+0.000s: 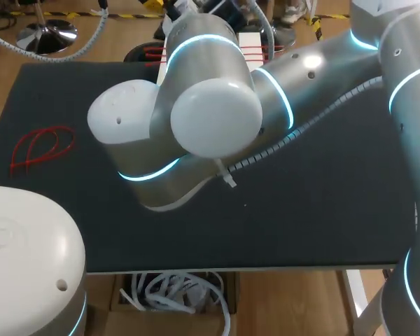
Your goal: Grab the tape and strap the tape.
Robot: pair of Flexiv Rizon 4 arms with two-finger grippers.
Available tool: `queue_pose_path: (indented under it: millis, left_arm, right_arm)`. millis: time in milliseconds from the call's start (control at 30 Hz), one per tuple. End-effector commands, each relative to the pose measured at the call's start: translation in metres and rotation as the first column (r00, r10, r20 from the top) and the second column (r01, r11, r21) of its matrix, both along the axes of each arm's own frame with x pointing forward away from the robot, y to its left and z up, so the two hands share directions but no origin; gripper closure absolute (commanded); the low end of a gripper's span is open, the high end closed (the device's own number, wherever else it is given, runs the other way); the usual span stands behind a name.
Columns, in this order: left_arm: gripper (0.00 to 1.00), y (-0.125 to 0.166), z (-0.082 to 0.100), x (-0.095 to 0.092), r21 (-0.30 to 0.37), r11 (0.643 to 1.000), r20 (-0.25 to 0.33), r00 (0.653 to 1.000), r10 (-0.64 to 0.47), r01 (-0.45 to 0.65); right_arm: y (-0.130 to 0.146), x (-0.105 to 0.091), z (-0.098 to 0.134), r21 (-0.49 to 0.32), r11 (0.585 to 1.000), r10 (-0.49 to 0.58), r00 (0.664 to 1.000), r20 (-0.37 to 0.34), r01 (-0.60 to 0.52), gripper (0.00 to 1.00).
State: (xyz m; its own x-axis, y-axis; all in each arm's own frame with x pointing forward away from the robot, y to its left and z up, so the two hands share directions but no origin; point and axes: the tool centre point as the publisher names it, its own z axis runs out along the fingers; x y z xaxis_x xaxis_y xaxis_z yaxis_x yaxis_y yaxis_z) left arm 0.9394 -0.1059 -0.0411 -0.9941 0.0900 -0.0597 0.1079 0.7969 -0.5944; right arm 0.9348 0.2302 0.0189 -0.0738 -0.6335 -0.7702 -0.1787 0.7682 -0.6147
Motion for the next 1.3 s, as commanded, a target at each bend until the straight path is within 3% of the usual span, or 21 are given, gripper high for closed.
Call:
queue_pose_path:
  millis: [33, 267, 433, 800, 967, 1300]
  left_arm:
    - [1.00, 0.000, 0.001, 0.000, 0.003, 1.000, -0.001, 1.000, 0.001, -0.001]
    - [1.00, 0.000, 0.001, 0.000, 0.003, 1.000, -0.001, 1.000, 0.001, -0.001]
    - [1.00, 0.000, 0.001, 0.000, 0.003, 1.000, -0.001, 1.000, 0.001, -0.001]
    - [1.00, 0.000, 0.001, 0.000, 0.003, 1.000, -0.001, 1.000, 0.001, -0.001]
    - [1.00, 0.000, 0.001, 0.000, 0.003, 1.000, -0.001, 1.000, 0.001, -0.001]
    - [1.00, 0.000, 0.001, 0.000, 0.003, 1.000, -0.001, 1.000, 0.001, -0.001]
  right_arm:
    - [-0.002, -0.005, 0.001, -0.002, 1.000, 0.006, 1.000, -0.014, -0.006, 1.00]
    - [0.000, -0.006, 0.004, -0.005, 1.000, 0.008, 0.997, -0.078, -0.008, 1.00]
    - [-0.002, -0.002, 0.005, 0.064, 0.998, -0.006, 0.991, -0.131, 0.014, 1.00]
    - [0.001, -0.001, -0.003, 0.129, 0.992, 0.012, 0.998, -0.058, -0.004, 1.00]
    - [0.000, -0.003, -0.008, 0.159, 0.987, 0.016, 0.998, -0.062, -0.006, 1.00]
    - [0.007, -0.001, -0.008, 0.091, 0.994, -0.066, 0.998, 0.001, 0.066, 1.00]
